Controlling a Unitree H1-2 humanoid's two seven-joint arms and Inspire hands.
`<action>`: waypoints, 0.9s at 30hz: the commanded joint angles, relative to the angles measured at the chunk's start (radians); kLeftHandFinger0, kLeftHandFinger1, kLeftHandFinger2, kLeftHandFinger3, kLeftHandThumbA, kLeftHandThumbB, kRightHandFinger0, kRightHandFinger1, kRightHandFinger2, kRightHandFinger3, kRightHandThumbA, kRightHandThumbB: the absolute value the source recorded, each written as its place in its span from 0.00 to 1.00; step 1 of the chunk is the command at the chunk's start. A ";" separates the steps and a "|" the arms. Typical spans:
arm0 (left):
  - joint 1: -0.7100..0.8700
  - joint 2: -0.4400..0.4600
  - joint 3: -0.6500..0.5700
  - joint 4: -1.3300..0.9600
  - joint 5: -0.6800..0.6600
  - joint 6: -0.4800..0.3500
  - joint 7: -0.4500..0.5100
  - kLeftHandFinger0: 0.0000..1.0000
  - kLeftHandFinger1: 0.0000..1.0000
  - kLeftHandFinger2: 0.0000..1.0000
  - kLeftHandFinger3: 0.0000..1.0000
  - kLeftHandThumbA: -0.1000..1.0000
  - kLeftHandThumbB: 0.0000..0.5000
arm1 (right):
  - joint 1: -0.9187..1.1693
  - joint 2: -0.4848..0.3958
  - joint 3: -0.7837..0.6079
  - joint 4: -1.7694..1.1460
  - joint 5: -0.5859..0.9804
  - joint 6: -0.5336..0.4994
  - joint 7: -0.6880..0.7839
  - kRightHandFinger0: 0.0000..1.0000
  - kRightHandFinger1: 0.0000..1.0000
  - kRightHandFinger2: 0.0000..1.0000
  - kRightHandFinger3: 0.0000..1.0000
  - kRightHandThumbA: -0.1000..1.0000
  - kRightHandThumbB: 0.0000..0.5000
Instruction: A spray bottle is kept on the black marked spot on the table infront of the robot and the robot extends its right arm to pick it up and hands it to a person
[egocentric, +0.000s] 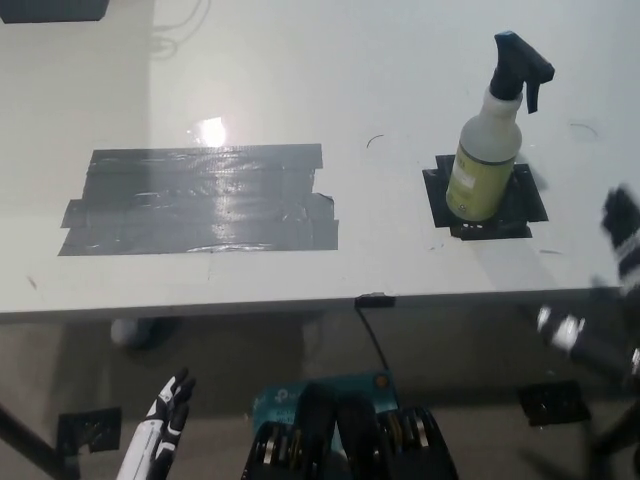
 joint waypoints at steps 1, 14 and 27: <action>-0.008 -0.003 0.010 -0.007 0.006 -0.041 0.028 1.00 1.00 1.00 1.00 1.00 0.59 | -0.129 -0.016 -0.036 0.065 0.014 0.109 -0.036 1.00 1.00 1.00 1.00 1.00 0.71; -0.005 -0.015 0.015 0.013 -0.002 -0.065 0.026 1.00 1.00 1.00 1.00 1.00 0.58 | -0.451 -0.039 -0.014 0.546 -0.034 0.187 -0.049 1.00 1.00 1.00 1.00 1.00 0.78; 0.000 -0.018 0.021 0.000 0.003 -0.055 0.022 1.00 1.00 1.00 1.00 1.00 0.60 | -0.665 -0.012 0.027 0.903 -0.062 0.119 -0.104 1.00 1.00 1.00 1.00 1.00 0.82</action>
